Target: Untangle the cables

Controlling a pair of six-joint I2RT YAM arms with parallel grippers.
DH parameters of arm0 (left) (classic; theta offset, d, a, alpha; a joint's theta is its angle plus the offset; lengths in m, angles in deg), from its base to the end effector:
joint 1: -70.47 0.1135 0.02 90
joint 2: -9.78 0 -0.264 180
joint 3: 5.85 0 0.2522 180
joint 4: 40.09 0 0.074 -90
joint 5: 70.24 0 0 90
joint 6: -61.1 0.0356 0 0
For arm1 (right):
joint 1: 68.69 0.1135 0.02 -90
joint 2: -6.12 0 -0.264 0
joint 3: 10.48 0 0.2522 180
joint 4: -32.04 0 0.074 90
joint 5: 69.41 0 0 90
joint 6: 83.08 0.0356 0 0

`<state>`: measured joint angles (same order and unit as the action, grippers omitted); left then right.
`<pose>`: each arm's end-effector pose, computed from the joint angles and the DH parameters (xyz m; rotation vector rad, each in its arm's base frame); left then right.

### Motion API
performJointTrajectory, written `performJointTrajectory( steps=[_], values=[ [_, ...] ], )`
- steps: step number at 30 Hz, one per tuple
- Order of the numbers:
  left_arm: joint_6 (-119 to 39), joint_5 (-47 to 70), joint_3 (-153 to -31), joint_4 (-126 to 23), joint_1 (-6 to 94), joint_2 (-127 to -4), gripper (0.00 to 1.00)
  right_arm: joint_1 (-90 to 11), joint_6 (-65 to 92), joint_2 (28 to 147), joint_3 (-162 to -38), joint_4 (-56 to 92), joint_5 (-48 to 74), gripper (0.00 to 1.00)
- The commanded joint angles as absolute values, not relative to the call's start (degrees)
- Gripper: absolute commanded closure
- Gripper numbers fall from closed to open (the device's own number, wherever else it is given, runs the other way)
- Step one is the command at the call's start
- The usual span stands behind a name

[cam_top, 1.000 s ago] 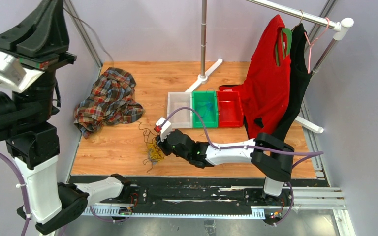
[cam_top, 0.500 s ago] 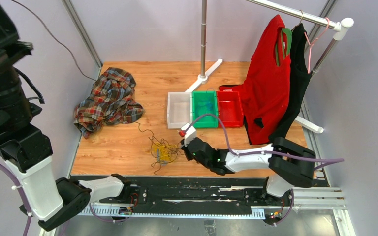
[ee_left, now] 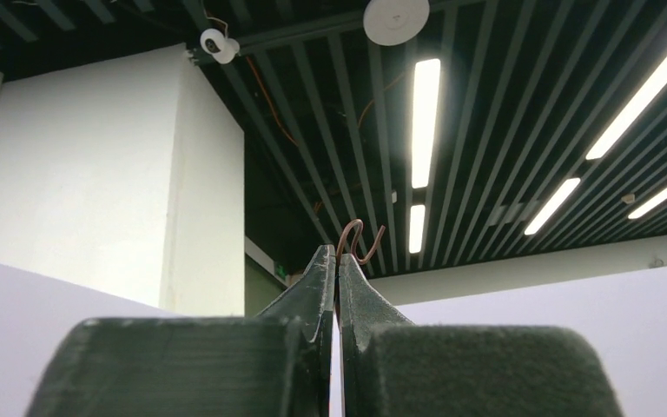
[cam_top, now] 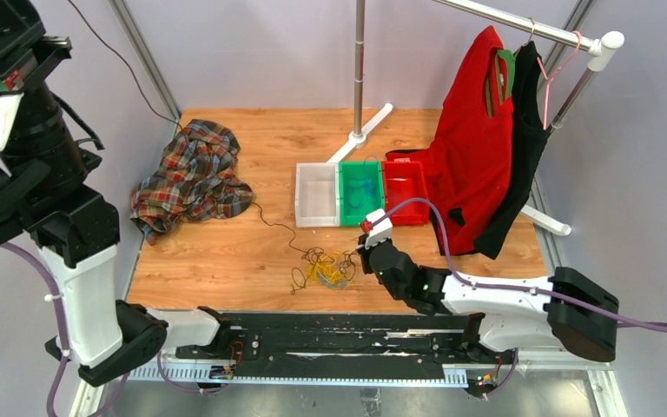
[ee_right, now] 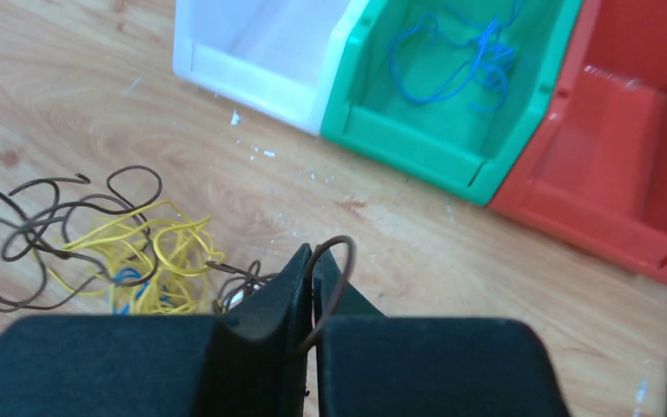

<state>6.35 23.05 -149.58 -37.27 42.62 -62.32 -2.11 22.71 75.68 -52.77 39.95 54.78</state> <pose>0.0431 -0.0205 0.7096 0.0934 0.2613 0.1361 0.1176 0.2211 0.2110 -0.4240 1.8219 0.4297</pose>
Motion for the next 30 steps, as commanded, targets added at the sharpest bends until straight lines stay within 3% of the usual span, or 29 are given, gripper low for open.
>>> performJointTrajectory(
  steps=[1, 3, 6, 15, 22, 27, 30],
  values=[
    [8.2, 22.1, -152.7, -35.2, 42.8, -65.3, 0.99, -2.7, 19.0, 72.6, -57.1, 36.3, 58.0, 0.88],
    [6.2, 21.4, -153.0, -35.4, 42.8, -65.8, 0.99, -2.6, 17.8, 71.9, -58.6, 35.9, 55.6, 0.72],
    [3.9, 18.7, -148.4, -35.4, 42.8, -63.8, 0.99, -2.4, 17.3, 71.4, -61.6, 36.4, 50.1, 0.57],
    [3.9, 15.4, -127.3, -38.0, 42.8, -54.4, 1.0, 1.9, 12.5, 81.8, -71.6, 43.1, 32.7, 0.54],
    [7.9, 16.5, -127.6, -41.7, 42.8, -53.7, 1.0, 1.8, 11.1, 93.5, -74.7, 47.1, 31.6, 0.6],
    [11.5, 16.7, -124.2, -45.0, 42.8, -51.5, 1.0, 0.6, 14.0, 94.1, -74.7, 46.7, 32.3, 0.76],
    [12.9, 18.1, -120.3, -47.8, 42.7, -49.4, 1.0, 0.0, 14.2, 92.8, -73.9, 46.6, 32.9, 0.93]
  ],
)
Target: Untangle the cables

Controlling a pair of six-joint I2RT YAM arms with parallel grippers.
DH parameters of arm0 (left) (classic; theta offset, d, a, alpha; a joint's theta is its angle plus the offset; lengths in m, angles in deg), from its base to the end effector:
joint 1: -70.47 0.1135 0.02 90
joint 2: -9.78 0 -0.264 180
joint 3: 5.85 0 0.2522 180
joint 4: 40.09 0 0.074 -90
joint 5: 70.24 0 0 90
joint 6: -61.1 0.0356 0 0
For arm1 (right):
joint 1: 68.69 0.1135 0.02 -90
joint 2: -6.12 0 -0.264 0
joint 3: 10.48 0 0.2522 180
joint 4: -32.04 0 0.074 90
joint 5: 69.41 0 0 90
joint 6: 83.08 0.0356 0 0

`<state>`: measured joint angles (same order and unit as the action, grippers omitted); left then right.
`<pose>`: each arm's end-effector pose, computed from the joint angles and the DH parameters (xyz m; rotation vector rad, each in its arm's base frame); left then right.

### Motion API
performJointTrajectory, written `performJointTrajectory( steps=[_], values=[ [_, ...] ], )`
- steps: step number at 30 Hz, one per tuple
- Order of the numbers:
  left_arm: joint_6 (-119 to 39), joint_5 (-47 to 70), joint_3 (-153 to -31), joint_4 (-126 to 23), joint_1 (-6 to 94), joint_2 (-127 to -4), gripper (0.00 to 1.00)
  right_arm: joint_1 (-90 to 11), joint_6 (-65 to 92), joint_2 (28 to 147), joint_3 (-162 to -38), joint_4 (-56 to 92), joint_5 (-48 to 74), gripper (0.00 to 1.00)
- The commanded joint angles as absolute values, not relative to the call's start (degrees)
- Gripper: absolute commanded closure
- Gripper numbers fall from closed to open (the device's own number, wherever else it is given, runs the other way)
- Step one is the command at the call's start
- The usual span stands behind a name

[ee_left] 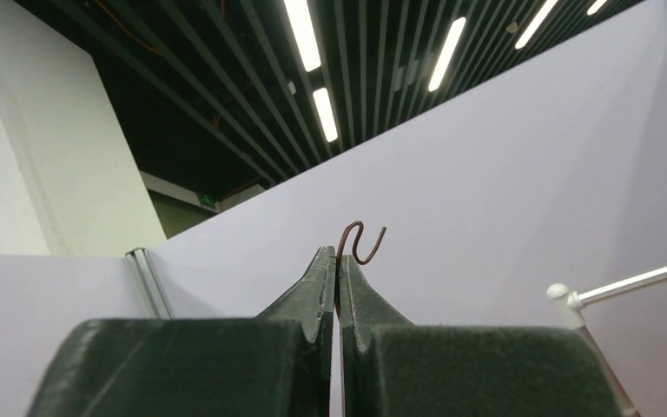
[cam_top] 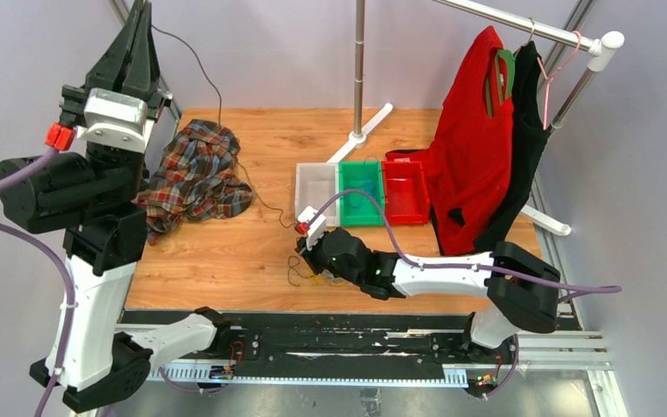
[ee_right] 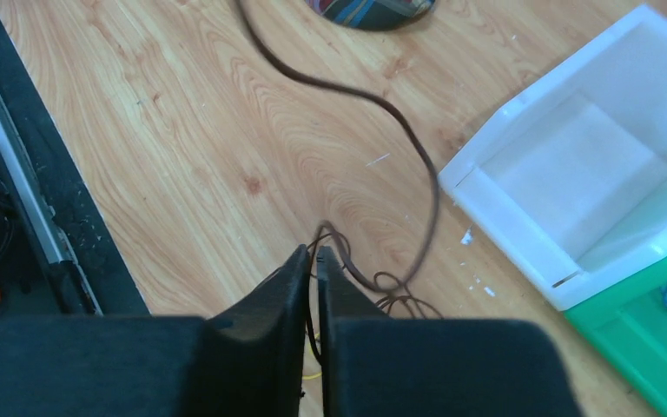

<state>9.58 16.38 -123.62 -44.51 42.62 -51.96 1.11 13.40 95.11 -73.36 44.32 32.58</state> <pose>0.0909 -0.0504 0.6410 0.4144 0.5302 0.1587 0.1269 0.3236 0.2405 -0.8488 1.6690 0.7490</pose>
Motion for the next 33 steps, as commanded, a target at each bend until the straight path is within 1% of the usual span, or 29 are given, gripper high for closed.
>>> performJointTrajectory(
  steps=[1, 6, 8, 11, 12, 13, 14, 16, 18, 20, 23, 26, 29, 31, 33],
  values=[
    [13.0, 19.3, -118.7, -49.1, 42.8, -48.6, 1.0, -0.1, 14.2, 92.1, -73.6, 46.5, 33.1, 0.98],
    [11.1, 23.1, -105.5, -61.0, 42.8, -41.8, 0.99, -0.6, 13.5, 86.7, -72.8, 46.1, 31.9, 0.99],
    [9.1, 22.5, -98.9, -68.0, 42.8, -38.6, 0.95, -1.0, 13.1, 84.8, -72.8, 45.5, 30.9, 0.99],
    [7.3, 19.4, -89.5, -78.6, 42.7, -34.3, 0.84, -1.3, 12.8, 82.8, -72.7, 45.0, 29.8, 0.99],
    [6.7, 18.4, -87.0, -82.9, 42.8, -33.5, 0.76, -1.5, 12.6, 82.4, -72.8, 44.7, 29.4, 0.99],
    [6.9, 16.7, -84.9, -86.4, 42.8, -33.1, 0.64, -1.5, 12.5, 82.1, -72.9, 44.5, 28.8, 0.99],
    [7.9, 12.4, -83.5, -90.1, 42.7, -32.9, 0.53, -1.6, 12.3, 81.9, -73.0, 44.1, 28.3, 0.99],
    [10.4, 3.8, -81.8, -96.4, 42.8, -32.4, 0.41, -1.6, 12.2, 81.9, -73.4, 43.7, 27.4, 0.99],
    [13.3, -5.0, -81.1, -100.0, 42.8, -31.9, 0.35, -1.6, 12.2, 82.1, -74.0, 43.1, 26.3, 0.99],
    [14.4, -11.3, -81.3, -101.7, 42.8, -32.2, 0.31, -1.6, 12.1, 82.1, -74.5, 43.1, 25.3, 0.99],
    [10.8, -17.3, -83.9, -103.7, 42.8, -35.5, 0.3, -1.6, 12.2, 81.8, -74.3, 43.6, 24.0, 1.0],
    [2.0, -19.8, -84.7, -102.7, 42.8, -38.1, 0.33, -1.6, 12.0, 80.9, -72.8, 45.9, 22.5, 0.99],
    [-11.2, -20.9, -83.5, -96.3, 43.2, -38.1, 0.36, -1.6, 12.1, 79.9, -71.3, 47.7, 22.5, 0.99],
    [-23.2, -21.0, -81.6, -89.4, 43.5, -36.6, 0.39, -1.6, 11.9, 79.4, -70.1, 49.6, 22.7, 0.99],
    [-32.1, -19.2, -79.5, -84.4, 43.5, -35.5, 0.44, -1.5, 11.8, 78.9, -68.9, 51.7, 23.7, 0.99]
  ],
)
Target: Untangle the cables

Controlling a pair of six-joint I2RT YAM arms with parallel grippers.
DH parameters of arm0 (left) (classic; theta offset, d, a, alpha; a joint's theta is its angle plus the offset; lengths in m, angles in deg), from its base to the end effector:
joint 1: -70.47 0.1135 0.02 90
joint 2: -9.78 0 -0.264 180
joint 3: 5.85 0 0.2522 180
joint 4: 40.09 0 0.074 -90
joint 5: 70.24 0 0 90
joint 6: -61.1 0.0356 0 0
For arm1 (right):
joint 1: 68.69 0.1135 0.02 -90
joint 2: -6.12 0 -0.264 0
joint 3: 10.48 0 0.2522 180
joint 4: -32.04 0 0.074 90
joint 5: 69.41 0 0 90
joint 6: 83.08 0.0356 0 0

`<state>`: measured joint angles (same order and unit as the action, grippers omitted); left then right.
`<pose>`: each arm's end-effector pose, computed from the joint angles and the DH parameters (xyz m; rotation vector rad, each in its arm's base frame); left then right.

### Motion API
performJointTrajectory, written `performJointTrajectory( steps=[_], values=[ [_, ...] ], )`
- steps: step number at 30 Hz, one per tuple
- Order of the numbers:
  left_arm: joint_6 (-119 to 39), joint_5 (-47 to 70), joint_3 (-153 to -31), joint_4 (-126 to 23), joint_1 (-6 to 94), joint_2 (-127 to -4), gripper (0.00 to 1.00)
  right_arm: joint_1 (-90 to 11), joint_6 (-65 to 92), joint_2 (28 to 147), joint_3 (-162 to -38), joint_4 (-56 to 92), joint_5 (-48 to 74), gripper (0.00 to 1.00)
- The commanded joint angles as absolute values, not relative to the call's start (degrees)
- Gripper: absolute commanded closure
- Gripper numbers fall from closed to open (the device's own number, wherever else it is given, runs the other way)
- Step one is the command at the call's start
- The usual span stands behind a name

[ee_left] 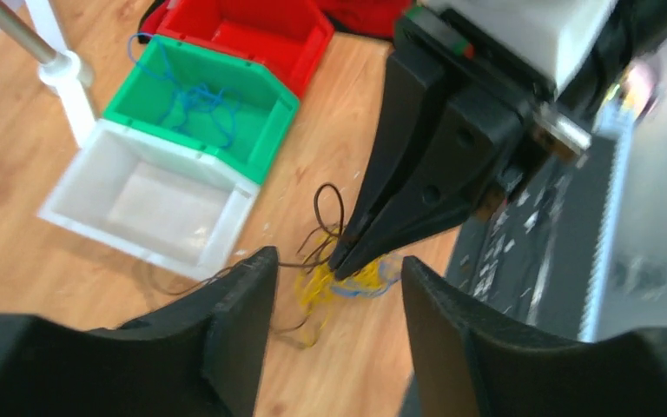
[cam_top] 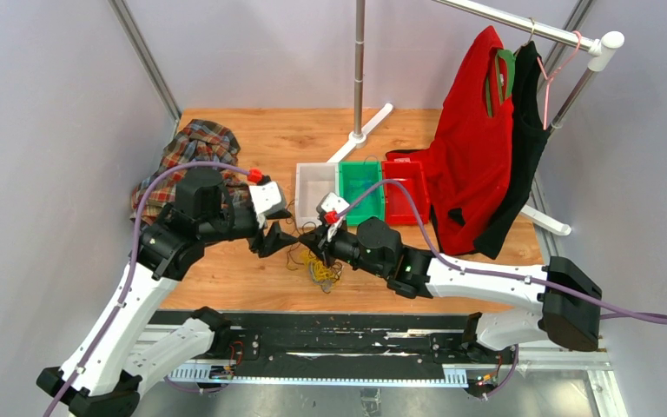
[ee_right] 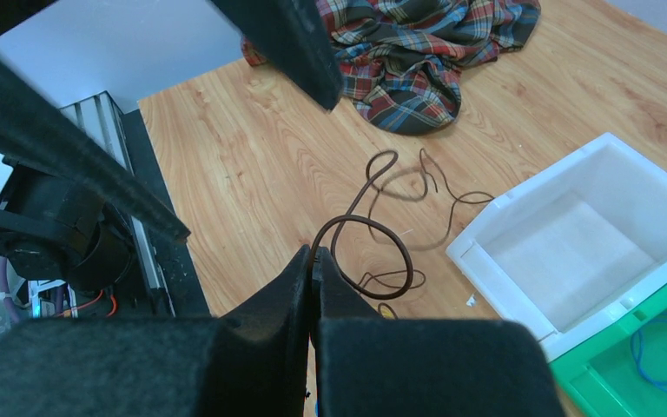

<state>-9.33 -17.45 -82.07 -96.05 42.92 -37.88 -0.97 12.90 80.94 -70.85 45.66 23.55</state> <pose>0.1271 -0.0906 0.3821 1.1644 1.6551 -0.7496 0.1172 0.2812 0.3038 -0.8201 1.4547 0.9522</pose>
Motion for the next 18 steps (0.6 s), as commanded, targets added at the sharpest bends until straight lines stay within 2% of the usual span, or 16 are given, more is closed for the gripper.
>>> performJointTrajectory(
  steps=[1, 7, 18],
  values=[
    [-35.5, -18.0, -78.8, -83.0, 43.6, -35.2, 0.47, -1.5, 11.5, 78.7, -68.6, 52.4, 24.0, 0.99],
    [-48.2, -11.2, -76.6, -79.0, 43.9, -35.2, 0.61, -1.5, 10.8, 79.5, -69.1, 53.6, 25.0, 0.99],
    [-57.9, -12.2, -72.3, -75.1, 44.5, -37.0, 0.69, -1.1, 10.0, 80.9, -70.6, 53.5, 26.2, 0.99]
  ],
)
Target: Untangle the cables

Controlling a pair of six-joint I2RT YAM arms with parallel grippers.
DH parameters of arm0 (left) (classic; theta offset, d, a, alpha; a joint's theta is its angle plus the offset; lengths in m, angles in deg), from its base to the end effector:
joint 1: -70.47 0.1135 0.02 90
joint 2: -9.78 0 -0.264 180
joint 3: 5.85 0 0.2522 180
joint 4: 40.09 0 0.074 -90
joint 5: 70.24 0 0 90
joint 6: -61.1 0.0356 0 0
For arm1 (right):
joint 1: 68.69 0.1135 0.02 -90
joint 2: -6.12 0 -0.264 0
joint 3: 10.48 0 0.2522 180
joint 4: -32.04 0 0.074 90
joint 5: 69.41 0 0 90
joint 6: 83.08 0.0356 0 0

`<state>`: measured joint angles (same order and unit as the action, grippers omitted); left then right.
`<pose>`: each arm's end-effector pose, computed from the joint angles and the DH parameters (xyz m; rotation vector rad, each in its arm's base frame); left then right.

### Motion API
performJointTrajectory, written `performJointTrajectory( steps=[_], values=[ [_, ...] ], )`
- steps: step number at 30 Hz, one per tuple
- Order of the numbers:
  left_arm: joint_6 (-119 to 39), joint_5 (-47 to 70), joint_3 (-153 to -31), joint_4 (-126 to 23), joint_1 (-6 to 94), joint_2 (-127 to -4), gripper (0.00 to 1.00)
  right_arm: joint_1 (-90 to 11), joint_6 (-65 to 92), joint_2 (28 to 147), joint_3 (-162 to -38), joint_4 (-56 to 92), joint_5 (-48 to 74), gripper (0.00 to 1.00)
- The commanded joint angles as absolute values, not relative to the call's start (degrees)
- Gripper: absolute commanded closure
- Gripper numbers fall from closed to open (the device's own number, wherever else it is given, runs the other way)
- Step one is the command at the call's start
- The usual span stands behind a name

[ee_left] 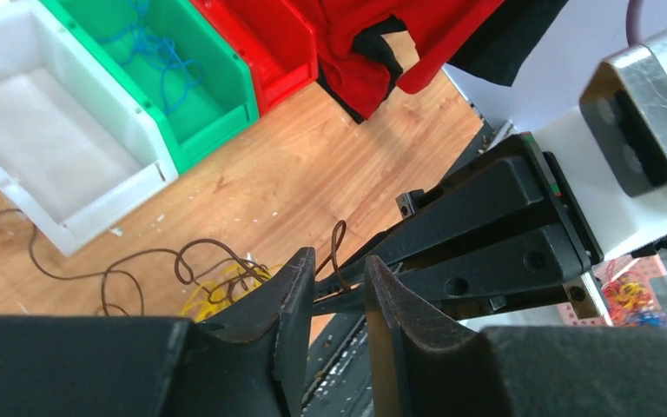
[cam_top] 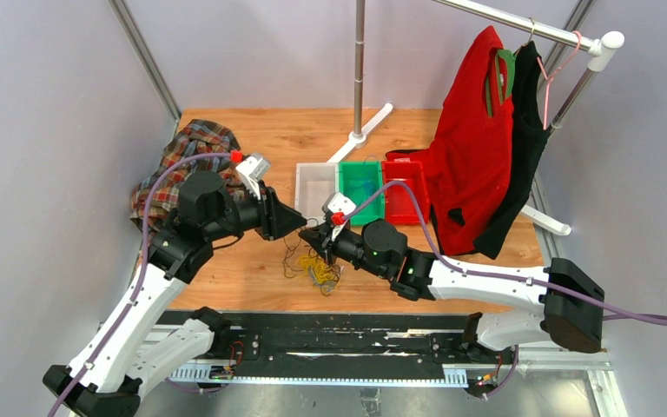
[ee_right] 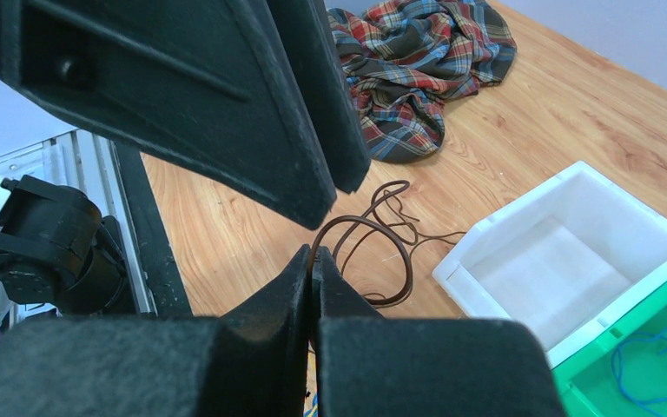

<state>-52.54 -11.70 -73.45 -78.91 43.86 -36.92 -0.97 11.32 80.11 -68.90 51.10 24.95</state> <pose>0.1471 -0.0945 0.3635 0.4503 1.9402 -1.1003 0.1160 0.2760 0.3062 -0.7774 1.3828 0.9429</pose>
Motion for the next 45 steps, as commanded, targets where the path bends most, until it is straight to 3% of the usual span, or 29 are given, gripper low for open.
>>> performJointTrajectory(
  steps=[1, 15, 18, 23, 24, 34, 45],
  values=[
    [-58.7, -12.3, -72.0, -74.9, 44.5, -37.1, 0.7, -1.1, 10.0, 81.0, -70.8, 53.5, 26.1, 0.99],
    [-60.2, -13.3, -68.7, -74.2, 44.5, -36.7, 0.66, -0.8, 10.4, 82.6, -72.0, 53.3, 26.2, 0.99],
    [-60.5, -13.2, -68.5, -74.0, 44.5, -36.7, 0.74, -0.7, 10.5, 82.8, -72.3, 53.2, 26.1, 0.99],
    [-56.8, -11.1, -70.4, -74.8, 44.5, -35.8, 0.98, -0.7, 11.5, 82.9, -72.0, 52.4, 26.6, 0.99],
    [-56.2, -10.6, -71.0, -74.7, 44.5, -35.5, 0.99, -0.7, 11.9, 83.0, -71.8, 52.3, 27.0, 0.99],
    [-54.9, -15.5, -77.1, -75.5, 44.5, -33.8, 0.99, -0.8, 17.7, 87.1, -70.7, 55.4, 29.6, 0.85],
    [-55.3, -18.1, -84.0, -76.8, 44.5, -33.4, 0.99, -1.2, 21.6, 94.3, -69.8, 58.1, 30.6, 0.92]
  ],
)
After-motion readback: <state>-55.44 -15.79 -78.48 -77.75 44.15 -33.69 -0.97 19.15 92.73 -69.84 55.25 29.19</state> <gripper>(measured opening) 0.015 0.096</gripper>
